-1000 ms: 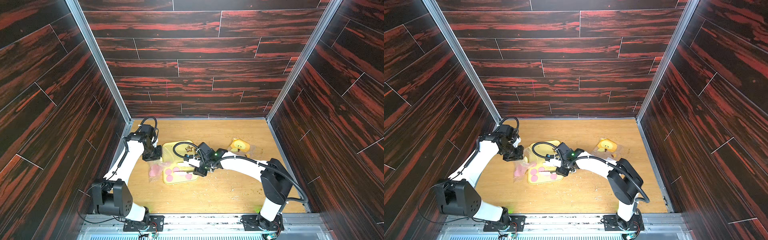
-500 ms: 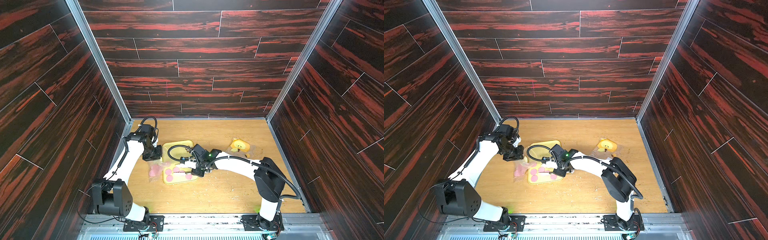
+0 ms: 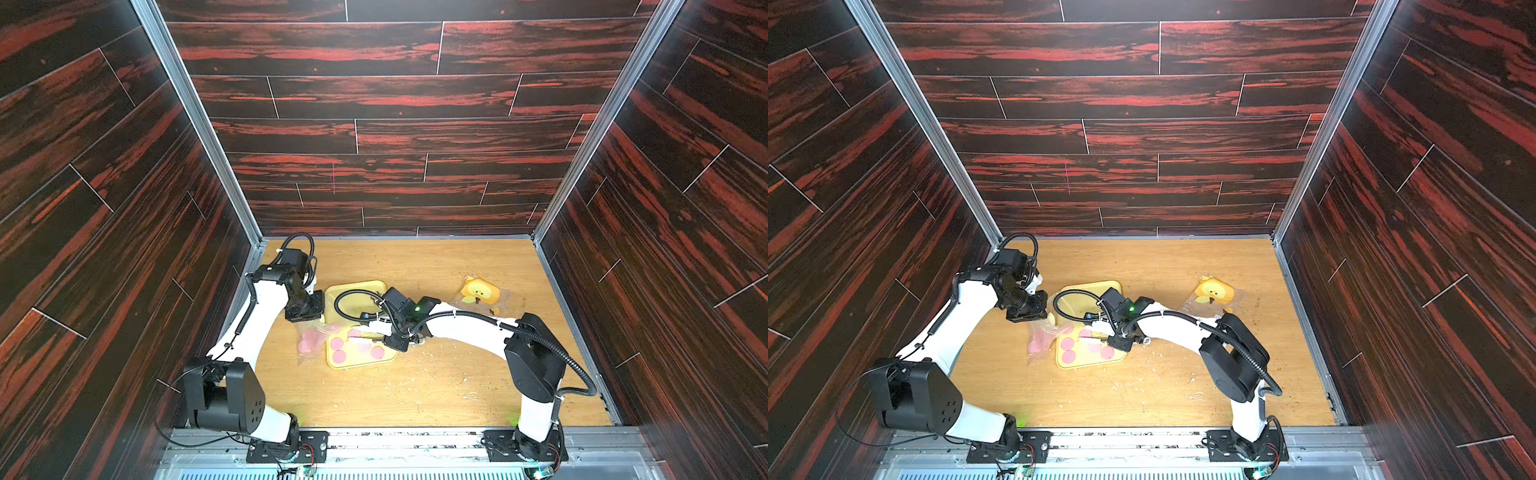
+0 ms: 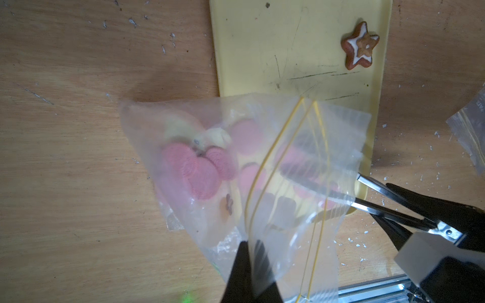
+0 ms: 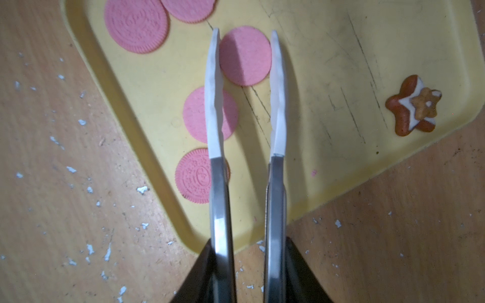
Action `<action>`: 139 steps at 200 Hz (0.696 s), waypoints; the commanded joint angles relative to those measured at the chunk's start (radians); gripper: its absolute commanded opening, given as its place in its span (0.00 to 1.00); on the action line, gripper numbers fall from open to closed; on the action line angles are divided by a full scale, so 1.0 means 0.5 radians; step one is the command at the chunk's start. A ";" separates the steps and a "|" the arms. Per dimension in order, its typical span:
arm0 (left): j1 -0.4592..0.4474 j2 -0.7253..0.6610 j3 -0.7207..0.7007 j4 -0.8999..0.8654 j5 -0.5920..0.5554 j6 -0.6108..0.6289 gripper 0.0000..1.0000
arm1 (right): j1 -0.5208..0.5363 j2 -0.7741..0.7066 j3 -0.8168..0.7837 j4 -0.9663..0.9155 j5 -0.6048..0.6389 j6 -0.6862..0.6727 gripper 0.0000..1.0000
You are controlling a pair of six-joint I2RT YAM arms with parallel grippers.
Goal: Put the cookies into a resealable bag to prevent moisture
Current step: Pick up the cookie from the tray.
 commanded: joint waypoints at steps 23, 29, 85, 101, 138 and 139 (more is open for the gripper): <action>0.010 -0.005 0.021 -0.042 0.012 0.034 0.00 | -0.036 -0.223 -0.066 0.079 -0.042 0.028 0.40; 0.009 -0.004 0.021 -0.042 0.013 0.035 0.00 | -0.047 -0.255 -0.083 0.082 -0.041 0.034 0.39; 0.011 -0.015 0.009 -0.039 0.021 0.035 0.00 | -0.188 -0.646 -0.334 0.061 -0.019 0.082 0.40; 0.010 -0.008 0.005 -0.035 0.031 0.032 0.00 | -0.234 -0.773 -0.357 0.074 -0.063 0.087 0.40; 0.011 -0.004 0.013 -0.035 0.036 0.029 0.00 | -0.235 -0.887 -0.257 0.179 -0.401 0.041 0.40; 0.012 -0.004 0.014 -0.034 0.037 0.029 0.00 | -0.234 -0.885 -0.252 0.180 -0.407 0.039 0.40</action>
